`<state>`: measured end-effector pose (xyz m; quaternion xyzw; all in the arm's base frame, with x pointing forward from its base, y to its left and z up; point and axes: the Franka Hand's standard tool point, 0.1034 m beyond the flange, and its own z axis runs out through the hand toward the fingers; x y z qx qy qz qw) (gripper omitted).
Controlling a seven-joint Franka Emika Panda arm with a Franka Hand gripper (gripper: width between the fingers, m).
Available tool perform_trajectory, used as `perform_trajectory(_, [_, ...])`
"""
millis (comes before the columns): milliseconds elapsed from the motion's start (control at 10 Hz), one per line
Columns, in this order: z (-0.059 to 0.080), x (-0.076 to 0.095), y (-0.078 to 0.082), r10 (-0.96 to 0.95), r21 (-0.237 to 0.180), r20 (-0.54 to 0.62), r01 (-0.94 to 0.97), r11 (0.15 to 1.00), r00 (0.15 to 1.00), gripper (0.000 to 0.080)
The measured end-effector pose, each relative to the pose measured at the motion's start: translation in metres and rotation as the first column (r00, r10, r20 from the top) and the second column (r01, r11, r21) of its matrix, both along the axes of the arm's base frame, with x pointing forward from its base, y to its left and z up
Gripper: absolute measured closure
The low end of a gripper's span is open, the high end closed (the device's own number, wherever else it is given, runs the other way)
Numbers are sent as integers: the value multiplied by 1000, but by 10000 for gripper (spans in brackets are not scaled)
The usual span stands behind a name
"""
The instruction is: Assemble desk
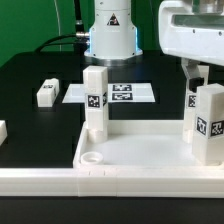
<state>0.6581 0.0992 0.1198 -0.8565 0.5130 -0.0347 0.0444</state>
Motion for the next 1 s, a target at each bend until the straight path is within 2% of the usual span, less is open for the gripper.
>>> perform_trajectory(200, [0, 0, 0, 202, -23, 6, -202, 979, 979, 156])
perform_trajectory(500, [-1, 0, 0, 494, -63, 1, -493, 868, 869, 150])
perform_trajectory(700, [-5, 0, -3, 691, -89, -13, -690, 719, 722, 150])
perform_trajectory(800, [-6, -1, -1, 713, -90, -18, -711, 697, 701, 150])
perform_trajectory(1000, [-5, 0, 0, 801, -108, -32, -799, 592, 598, 150])
